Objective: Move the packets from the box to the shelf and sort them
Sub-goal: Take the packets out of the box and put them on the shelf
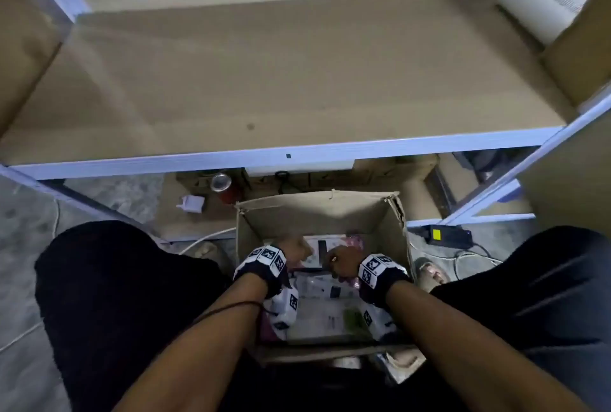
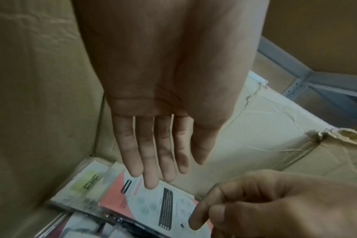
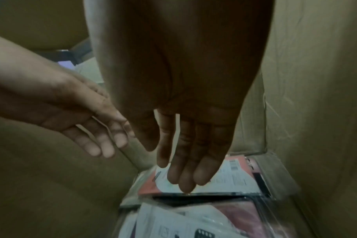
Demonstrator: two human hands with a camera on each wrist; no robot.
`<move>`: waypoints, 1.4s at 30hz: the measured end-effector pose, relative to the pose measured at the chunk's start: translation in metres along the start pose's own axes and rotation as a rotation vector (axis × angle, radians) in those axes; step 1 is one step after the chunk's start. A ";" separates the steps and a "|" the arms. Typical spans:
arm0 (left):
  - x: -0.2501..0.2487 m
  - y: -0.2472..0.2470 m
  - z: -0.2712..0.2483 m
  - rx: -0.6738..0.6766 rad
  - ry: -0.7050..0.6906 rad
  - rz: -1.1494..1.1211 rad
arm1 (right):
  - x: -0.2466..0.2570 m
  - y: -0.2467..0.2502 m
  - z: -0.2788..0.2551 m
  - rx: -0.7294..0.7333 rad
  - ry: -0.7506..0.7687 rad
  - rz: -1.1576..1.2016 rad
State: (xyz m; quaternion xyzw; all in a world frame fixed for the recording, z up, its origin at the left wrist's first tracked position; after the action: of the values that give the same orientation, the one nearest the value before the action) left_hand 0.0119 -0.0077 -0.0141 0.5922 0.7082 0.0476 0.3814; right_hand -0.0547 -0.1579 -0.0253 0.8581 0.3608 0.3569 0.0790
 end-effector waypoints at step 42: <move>0.024 -0.009 -0.001 -0.077 0.064 -0.044 | -0.020 -0.060 0.024 0.246 0.023 -0.686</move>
State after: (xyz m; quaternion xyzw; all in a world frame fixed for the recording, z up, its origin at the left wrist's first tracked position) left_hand 0.0042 0.0113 -0.0301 0.5595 0.7307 0.0852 0.3817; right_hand -0.0815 -0.1249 -0.0773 0.6861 0.6689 0.2729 0.0863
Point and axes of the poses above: each hand's wrist, its own z-axis towards the middle knuckle, its own y-axis out of the back of the hand, x = y × z, the point moved 2 cm from there along z, towards the middle knuckle, and after that the axes turned 10 degrees about z, right-handed, at the moved point
